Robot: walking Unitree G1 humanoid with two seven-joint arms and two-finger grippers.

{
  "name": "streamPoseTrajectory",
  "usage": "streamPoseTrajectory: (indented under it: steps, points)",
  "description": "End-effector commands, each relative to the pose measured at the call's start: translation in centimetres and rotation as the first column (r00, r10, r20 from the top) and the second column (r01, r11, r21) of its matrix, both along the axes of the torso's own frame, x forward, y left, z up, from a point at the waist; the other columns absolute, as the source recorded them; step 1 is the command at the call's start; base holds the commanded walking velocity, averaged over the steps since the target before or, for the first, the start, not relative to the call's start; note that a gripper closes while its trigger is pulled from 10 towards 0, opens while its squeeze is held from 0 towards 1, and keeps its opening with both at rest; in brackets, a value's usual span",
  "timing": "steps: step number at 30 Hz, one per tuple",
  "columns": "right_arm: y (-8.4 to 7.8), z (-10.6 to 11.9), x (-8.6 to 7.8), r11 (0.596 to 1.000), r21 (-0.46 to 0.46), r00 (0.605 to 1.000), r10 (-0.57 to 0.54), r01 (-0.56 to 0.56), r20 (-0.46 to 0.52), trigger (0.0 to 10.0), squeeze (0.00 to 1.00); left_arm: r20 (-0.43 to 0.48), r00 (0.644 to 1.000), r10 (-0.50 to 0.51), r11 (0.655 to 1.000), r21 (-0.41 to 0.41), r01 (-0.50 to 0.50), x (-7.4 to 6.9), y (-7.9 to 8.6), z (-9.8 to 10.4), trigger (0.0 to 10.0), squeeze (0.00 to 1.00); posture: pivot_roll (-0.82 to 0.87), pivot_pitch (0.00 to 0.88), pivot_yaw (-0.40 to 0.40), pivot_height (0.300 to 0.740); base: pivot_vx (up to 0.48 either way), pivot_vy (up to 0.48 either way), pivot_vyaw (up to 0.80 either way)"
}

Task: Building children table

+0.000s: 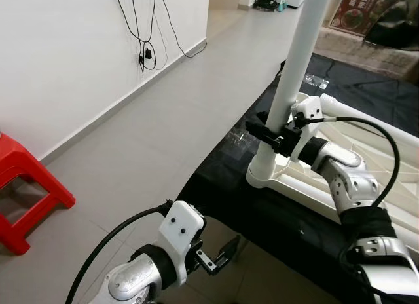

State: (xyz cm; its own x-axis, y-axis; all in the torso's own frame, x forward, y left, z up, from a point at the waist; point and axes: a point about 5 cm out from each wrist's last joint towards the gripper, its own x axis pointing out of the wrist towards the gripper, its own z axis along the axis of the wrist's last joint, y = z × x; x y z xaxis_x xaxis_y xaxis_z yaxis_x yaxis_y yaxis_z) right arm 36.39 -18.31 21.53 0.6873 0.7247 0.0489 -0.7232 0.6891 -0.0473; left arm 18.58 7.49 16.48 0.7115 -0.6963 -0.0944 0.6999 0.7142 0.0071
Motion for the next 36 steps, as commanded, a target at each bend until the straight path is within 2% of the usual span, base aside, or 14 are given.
streamPoseTrajectory:
  steps: [1,2,6,9,11,12,15,17,20,25,27,29,31,36]
  points:
    - [0.9,-3.7,-0.7,0.994,0.013,0.984,0.109,-0.108,-0.142,10.0,0.0,-0.01,1.0,-0.006,1.0,0.002,0.006,-0.5,0.1,0.2,10.0,0.0,0.23,0.236,-0.057,0.74,0.0,0.0,0.0]
    - [1.2,-3.6,-0.8,0.986,0.019,0.979,0.165,-0.164,-0.124,10.0,0.0,-0.008,1.0,-0.005,1.0,0.002,0.005,-0.7,0.2,0.5,10.0,0.0,0.24,0.245,-0.056,0.74,0.0,0.0,0.0]
    - [1.4,-3.5,-1.0,0.98,0.022,0.974,0.197,-0.196,-0.114,10.0,0.0,-0.007,1.0,-0.003,1.0,0.002,0.003,-0.7,0.3,0.6,10.0,0.0,0.24,0.245,-0.056,0.74,0.0,0.0,0.0]
    - [1.9,-3.3,-1.7,0.942,0.006,0.937,0.335,-0.336,-0.103,10.0,0.0,-0.003,1.0,0.0,1.0,0.005,0.0,-0.7,0.5,0.8,10.0,0.0,0.24,0.261,-0.052,0.74,0.0,0.0,0.0]
    - [1.9,-3.3,-1.7,0.942,0.006,0.937,0.335,-0.336,-0.103,10.0,0.0,-0.003,1.0,0.0,1.0,0.005,0.0,-0.7,0.5,0.8,10.0,0.0,0.24,0.261,-0.052,0.74,0.0,0.0,0.0]
    - [2.1,-3.3,-1.7,0.922,-0.008,0.917,0.384,-0.387,-0.109,10.0,0.0,-0.003,1.0,0.0,1.0,0.007,0.0,-0.8,0.5,0.9,10.0,0.0,0.25,0.267,-0.048,0.74,0.0,0.0,0.0]
    - [2.2,-3.3,-1.6,0.905,-0.034,0.901,0.417,-0.424,-0.119,10.0,0.0,-0.004,1.0,0.0,1.0,0.009,0.0,-0.8,0.6,0.9,10.0,0.0,0.25,0.27,-0.046,0.74,0.0,0.0,0.0]
    - [2.3,-3.2,-1.3,0.872,-0.072,0.871,0.472,-0.484,-0.137,10.0,0.0,-0.008,1.0,0.0,1.0,0.015,0.0,-0.9,0.7,0.9,10.0,0.0,0.25,0.271,-0.048,0.74,0.0,0.0,0.0]
    - [2.2,-3.1,-1.3,0.86,-0.081,0.86,0.49,-0.503,-0.141,10.0,0.0,-0.011,1.0,0.001,1.0,0.017,-0.001,-1.0,0.7,0.9,10.0,0.0,0.25,0.271,-0.049,0.74,0.0,0.0,0.0]
    - [2.3,-2.7,-1.3,0.813,-0.113,0.819,0.556,-0.572,-0.145,10.0,0.0,-0.017,1.0,0.004,1.0,0.023,-0.004,-1.2,0.8,0.9,10.0,0.0,0.27,0.266,-0.059,0.74,0.0,0.0,0.0]
    - [2.3,-2.7,-1.3,0.813,-0.113,0.819,0.556,-0.572,-0.145,10.0,0.0,-0.017,1.0,0.004,1.0,0.023,-0.004,-1.2,0.8,0.9,10.0,0.0,0.27,0.266,-0.059,0.74,0.0,0.0,0.0]
    - [2.3,-2.6,-1.4,0.797,-0.112,0.804,0.578,-0.593,-0.143,10.0,0.0,-0.019,1.0,0.005,1.0,0.024,-0.005,-1.2,0.9,0.9,10.0,0.0,0.27,0.266,-0.059,0.74,0.0,0.0,0.0]
    - [2.6,-1.6,-1.5,0.763,-0.093,0.768,0.632,-0.64,-0.107,10.0,0.0,-0.021,1.0,0.0,1.0,0.026,0.0,-1.3,0.8,0.9,10.0,0.0,0.27,0.262,-0.056,0.74,0.0,0.0,0.0]
    - [3.1,-0.8,-1.8,0.724,-0.089,0.729,0.681,-0.684,-0.07,10.0,0.0,-0.02,1.0,-0.002,1.0,0.027,0.003,-1.3,0.8,0.9,10.0,0.0,0.27,0.253,-0.055,0.74,0.0,0.0,0.0]
